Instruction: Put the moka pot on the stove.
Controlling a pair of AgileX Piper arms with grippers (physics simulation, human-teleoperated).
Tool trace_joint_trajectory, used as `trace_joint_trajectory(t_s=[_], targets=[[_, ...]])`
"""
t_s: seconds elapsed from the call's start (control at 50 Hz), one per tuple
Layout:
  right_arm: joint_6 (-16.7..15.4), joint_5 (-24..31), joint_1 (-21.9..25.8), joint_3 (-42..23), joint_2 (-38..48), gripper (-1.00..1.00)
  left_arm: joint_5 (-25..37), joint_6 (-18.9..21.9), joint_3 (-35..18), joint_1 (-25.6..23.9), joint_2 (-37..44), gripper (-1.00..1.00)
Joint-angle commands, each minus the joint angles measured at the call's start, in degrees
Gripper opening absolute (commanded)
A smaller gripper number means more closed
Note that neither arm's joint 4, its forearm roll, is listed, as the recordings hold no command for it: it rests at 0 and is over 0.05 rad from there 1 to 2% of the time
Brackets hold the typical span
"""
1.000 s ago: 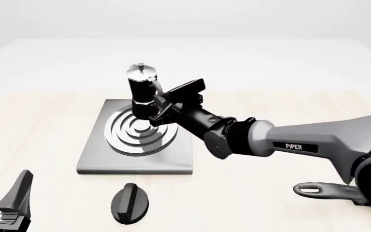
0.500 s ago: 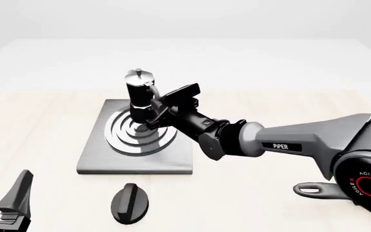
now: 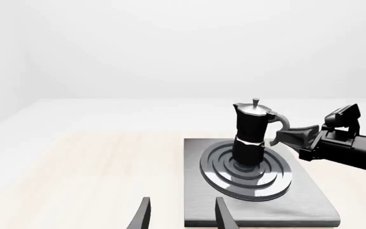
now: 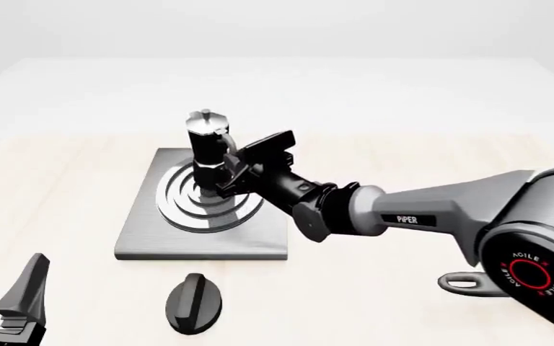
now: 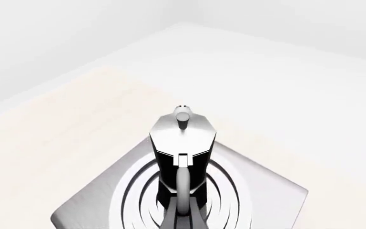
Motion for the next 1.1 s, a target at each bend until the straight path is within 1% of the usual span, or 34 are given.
trace_joint_trajectory(t_s=[0.02, 0.66, 0.68, 0.92, 1.1], targets=[[0.64, -0.44, -0.02, -0.83, 0.11, -1.0, 0.0, 0.0, 0.0, 0.0, 0.0, 1.0], [1.48, -0.78, 1.12, -1.63, 2.52, -1.0, 0.0, 0.0, 0.0, 0.0, 0.0, 1.0], [1.43, -0.83, 1.19, -1.62, 2.57, 1.0, 0.0, 0.0, 0.0, 0.0, 0.0, 1.0], [1.52, -1.15, 1.7, -1.43, 2.9, 1.0, 0.0, 0.0, 0.0, 0.0, 0.0, 1.0], [1.53, -0.88, 1.22, -1.59, 2.98, 1.0, 0.0, 0.0, 0.0, 0.0, 0.0, 1.0]])
